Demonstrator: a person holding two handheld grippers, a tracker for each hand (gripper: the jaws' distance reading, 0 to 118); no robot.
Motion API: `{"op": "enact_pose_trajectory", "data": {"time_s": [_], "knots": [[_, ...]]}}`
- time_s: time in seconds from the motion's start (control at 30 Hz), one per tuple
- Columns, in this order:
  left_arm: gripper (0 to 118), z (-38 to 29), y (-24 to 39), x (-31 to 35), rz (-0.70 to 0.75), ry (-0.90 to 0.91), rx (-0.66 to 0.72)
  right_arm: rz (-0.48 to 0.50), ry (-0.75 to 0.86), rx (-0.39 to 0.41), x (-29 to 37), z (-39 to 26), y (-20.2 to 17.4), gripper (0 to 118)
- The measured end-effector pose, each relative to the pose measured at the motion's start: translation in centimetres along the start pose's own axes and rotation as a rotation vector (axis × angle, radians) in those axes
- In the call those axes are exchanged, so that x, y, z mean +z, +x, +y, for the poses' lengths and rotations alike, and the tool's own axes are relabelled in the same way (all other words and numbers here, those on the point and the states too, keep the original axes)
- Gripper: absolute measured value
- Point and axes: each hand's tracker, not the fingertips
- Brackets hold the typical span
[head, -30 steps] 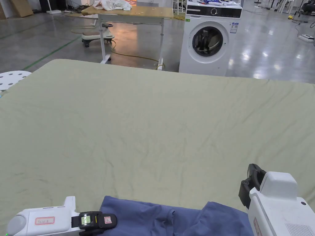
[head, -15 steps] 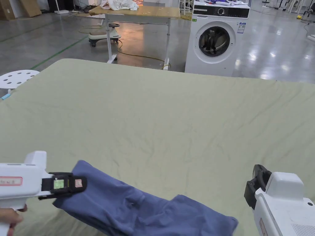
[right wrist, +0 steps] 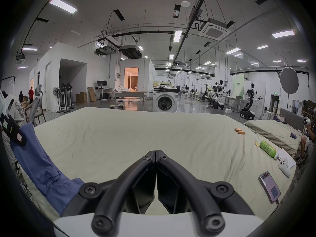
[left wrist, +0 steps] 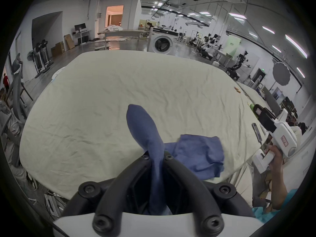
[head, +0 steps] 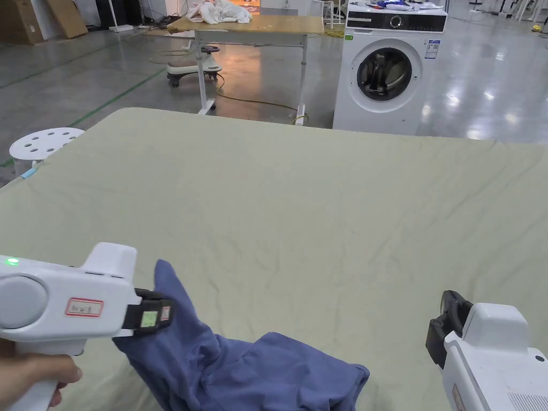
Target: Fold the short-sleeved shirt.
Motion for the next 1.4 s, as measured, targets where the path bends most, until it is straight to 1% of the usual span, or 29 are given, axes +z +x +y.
{"op": "enact_pose_trajectory", "data": {"time_s": [0.2, 0.33, 0.43, 0.6, 0.73, 0.77, 0.83, 0.93, 0.97, 1.07, 1.1, 1.13, 1.17, 1.2, 1.23, 1.3, 1.33, 1.4], "knots": [[4, -0.4, 5.6, -2.6, -0.091, -0.03, -0.06, -0.011, -0.012, 0.0, 0.2, -0.3, 0.3, 0], [4, -1.5, 9.6, -6.8, -0.122, -0.096, -0.124, -0.019, -0.02, -0.001, 0.3, -0.6, 0.5, 0], [4, -2.9, 12.3, -11.0, -0.14, -0.17, -0.134, -0.026, -0.025, -0.004, 0.4, -0.7, 0.7, 0], [4, -4.8, 14.2, -16.3, -0.095, -0.227, -0.075, -0.036, -0.028, -0.008, 0.7, -0.8, 1.0, 0], [5, -5.5, 14.0, -17.6, -0.076, -0.225, -0.032, -0.041, -0.032, -0.005, 0.7, -0.9, 1.2, 0], [7, -5.4, 13.8, -17.5, -0.083, -0.22, -0.021, -0.041, -0.033, -0.005, 0.7, -0.9, 1.3, 0], [20, -5.1, 13.3, -16.5, -0.153, -0.21, 0.016, -0.04, -0.036, -0.006, 0.7, -1.0, 1.3, 0], [47, -4.4, 12.2, -14.6, -0.235, -0.187, 0.067, -0.039, -0.037, -0.007, 0.7, -1.0, 1.3, 0], [51, -4.1, 11.8, -13.9, -0.26, -0.17, 0.083, -0.039, -0.037, -0.007, 0.8, -1.0, 1.3, 0], [49, -3.7, 10.8, -12.4, -0.326, -0.108, 0.135, -0.04, -0.037, -0.009, 0.8, -1.1, 1.4, 0], [45, -3.9, 10.5, -12.4, -0.351, -0.098, 0.142, -0.04, -0.037, -0.01, 0.8, -1.1, 1.4, 0], [35, -4.1, 10.4, -12.8, -0.337, -0.11, 0.136, -0.042, -0.038, -0.011, 0.8, -1.1, 1.5, 0], [18, -4.3, 10.4, -13.3, -0.336, -0.123, 0.136, -0.043, -0.038, -0.012, 0.9, -1.1, 1.5, 0], [7, -4.8, 10.8, -14.2, -0.323, -0.157, 0.135, -0.042, -0.039, -0.013, 0.8, -1.2, 1.5, 0], [4, -5.3, 10.8, -15.0, -0.327, -0.186, 0.137, -0.041, -0.041, -0.013, 0.8, -1.2, 1.5, 0], [3, -6.7, 10.9, -16.7, -0.376, -0.253, 0.173, -0.04, -0.045, -0.017, 0.8, -1.3, 1.5, 0], [2, -7.5, 11.3, -17.7, -0.387, -0.269, 0.199, -0.04, -0.046, -0.018, 0.8, -1.4, 1.4, 0], [2, -8.7, 11.8, -18.8, -0.379, -0.263, 0.199, -0.04, -0.048, -0.017, 0.8, -1.5, 1.4, 0]]}}
